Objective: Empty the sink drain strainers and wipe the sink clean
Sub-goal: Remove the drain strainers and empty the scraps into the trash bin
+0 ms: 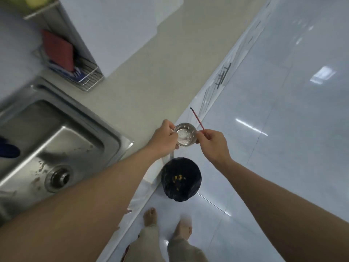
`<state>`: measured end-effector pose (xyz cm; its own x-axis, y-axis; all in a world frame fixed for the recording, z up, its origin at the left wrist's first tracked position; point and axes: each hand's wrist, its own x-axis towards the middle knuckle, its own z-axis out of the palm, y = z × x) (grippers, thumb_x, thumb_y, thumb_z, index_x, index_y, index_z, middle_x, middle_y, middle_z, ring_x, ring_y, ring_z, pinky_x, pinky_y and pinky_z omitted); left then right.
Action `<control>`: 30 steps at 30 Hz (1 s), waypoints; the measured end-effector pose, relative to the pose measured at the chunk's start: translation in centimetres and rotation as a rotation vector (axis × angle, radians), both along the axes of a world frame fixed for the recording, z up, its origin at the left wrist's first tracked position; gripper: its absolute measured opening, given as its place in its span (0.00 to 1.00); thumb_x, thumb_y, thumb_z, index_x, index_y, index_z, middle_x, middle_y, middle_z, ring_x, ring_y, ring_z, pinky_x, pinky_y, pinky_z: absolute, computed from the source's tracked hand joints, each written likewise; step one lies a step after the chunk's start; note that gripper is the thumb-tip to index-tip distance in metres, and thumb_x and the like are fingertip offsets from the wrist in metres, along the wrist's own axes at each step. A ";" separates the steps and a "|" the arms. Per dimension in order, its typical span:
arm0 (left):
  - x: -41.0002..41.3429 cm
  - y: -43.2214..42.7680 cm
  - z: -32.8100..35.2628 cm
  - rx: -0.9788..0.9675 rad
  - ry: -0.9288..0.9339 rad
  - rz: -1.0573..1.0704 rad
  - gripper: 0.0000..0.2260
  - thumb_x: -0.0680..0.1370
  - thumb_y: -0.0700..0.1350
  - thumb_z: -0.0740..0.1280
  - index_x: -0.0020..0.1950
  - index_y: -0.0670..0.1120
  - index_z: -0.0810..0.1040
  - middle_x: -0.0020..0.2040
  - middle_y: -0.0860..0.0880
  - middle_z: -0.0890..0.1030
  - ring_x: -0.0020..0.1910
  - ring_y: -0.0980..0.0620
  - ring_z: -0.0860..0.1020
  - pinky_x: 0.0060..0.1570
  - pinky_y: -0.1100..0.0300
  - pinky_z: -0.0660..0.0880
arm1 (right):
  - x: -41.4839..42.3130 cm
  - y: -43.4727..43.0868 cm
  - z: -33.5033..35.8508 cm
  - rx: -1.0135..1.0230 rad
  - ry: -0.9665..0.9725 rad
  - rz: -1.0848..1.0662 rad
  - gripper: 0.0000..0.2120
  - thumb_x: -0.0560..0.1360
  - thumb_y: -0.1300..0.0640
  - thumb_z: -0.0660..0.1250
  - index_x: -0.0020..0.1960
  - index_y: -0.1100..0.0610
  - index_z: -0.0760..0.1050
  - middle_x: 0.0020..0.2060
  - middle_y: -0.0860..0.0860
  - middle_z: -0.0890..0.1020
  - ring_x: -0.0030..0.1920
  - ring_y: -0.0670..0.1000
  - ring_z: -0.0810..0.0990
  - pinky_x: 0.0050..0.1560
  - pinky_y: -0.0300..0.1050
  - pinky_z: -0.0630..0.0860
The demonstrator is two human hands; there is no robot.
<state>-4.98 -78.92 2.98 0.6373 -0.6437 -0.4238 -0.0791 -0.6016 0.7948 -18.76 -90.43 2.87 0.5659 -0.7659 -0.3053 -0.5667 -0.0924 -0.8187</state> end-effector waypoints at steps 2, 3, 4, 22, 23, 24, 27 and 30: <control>1.4 1.2 2.1 -0.030 -0.022 0.033 0.04 0.79 0.43 0.59 0.53 0.49 0.68 0.46 0.46 0.80 0.31 0.54 0.84 0.34 0.60 0.80 | 1.8 0.5 2.2 0.021 -0.041 0.023 0.17 0.78 0.48 0.62 0.40 0.55 0.84 0.38 0.52 0.86 0.43 0.52 0.82 0.39 0.41 0.73; 2.1 2.0 3.0 -0.039 -0.039 0.058 0.04 0.79 0.43 0.59 0.53 0.50 0.68 0.46 0.45 0.81 0.31 0.54 0.84 0.33 0.61 0.80 | 2.7 0.9 3.2 0.020 -0.058 0.051 0.21 0.78 0.44 0.60 0.41 0.56 0.85 0.38 0.51 0.86 0.44 0.52 0.82 0.40 0.40 0.74; 2.8 2.9 3.9 -0.041 -0.055 0.089 0.03 0.79 0.44 0.60 0.52 0.50 0.69 0.46 0.45 0.81 0.31 0.53 0.84 0.34 0.58 0.80 | 3.7 1.5 4.2 0.010 -0.066 0.089 0.26 0.78 0.38 0.59 0.42 0.58 0.85 0.38 0.50 0.86 0.42 0.51 0.82 0.40 0.40 0.74; 14.6 31.2 3.1 0.127 -0.142 0.527 0.03 0.80 0.43 0.64 0.50 0.45 0.76 0.43 0.47 0.81 0.48 0.43 0.82 0.48 0.52 0.80 | 23.0 24.8 3.8 -0.089 0.147 0.676 0.09 0.72 0.54 0.72 0.36 0.57 0.81 0.30 0.51 0.81 0.33 0.49 0.78 0.32 0.41 0.72; 14.9 32.5 2.3 0.155 -0.146 0.526 0.03 0.80 0.43 0.64 0.49 0.45 0.76 0.43 0.47 0.81 0.47 0.44 0.82 0.44 0.56 0.78 | 23.7 26.0 3.1 -0.107 0.176 0.702 0.08 0.72 0.53 0.72 0.38 0.57 0.82 0.32 0.51 0.82 0.34 0.50 0.79 0.32 0.41 0.72; 15.2 33.6 1.5 0.181 -0.151 0.521 0.03 0.80 0.43 0.64 0.49 0.45 0.76 0.43 0.47 0.81 0.46 0.46 0.81 0.41 0.59 0.76 | 24.3 27.1 2.4 -0.120 0.213 0.722 0.08 0.73 0.52 0.72 0.41 0.57 0.83 0.33 0.51 0.82 0.35 0.49 0.79 0.32 0.40 0.70; 15.9 36.2 -1.2 0.245 -0.122 0.500 0.04 0.80 0.42 0.64 0.49 0.44 0.77 0.47 0.45 0.83 0.46 0.46 0.81 0.44 0.58 0.77 | 25.8 29.6 -0.2 -0.082 0.298 0.753 0.05 0.74 0.54 0.73 0.45 0.56 0.84 0.33 0.46 0.80 0.34 0.42 0.76 0.34 0.34 0.66; 16.3 37.7 -4.2 0.284 -0.105 0.498 0.03 0.78 0.39 0.65 0.47 0.42 0.79 0.47 0.45 0.82 0.48 0.45 0.80 0.45 0.59 0.73 | 27.0 31.3 -2.5 -0.096 0.389 0.806 0.06 0.74 0.54 0.73 0.46 0.56 0.85 0.33 0.47 0.80 0.39 0.48 0.80 0.42 0.36 0.71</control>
<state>11.35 -41.25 -1.18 0.8819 -0.1261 -0.4543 0.1986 -0.7747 0.6004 8.27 -59.12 0.40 0.8124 -0.2134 -0.5427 -0.5359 -0.6402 -0.5504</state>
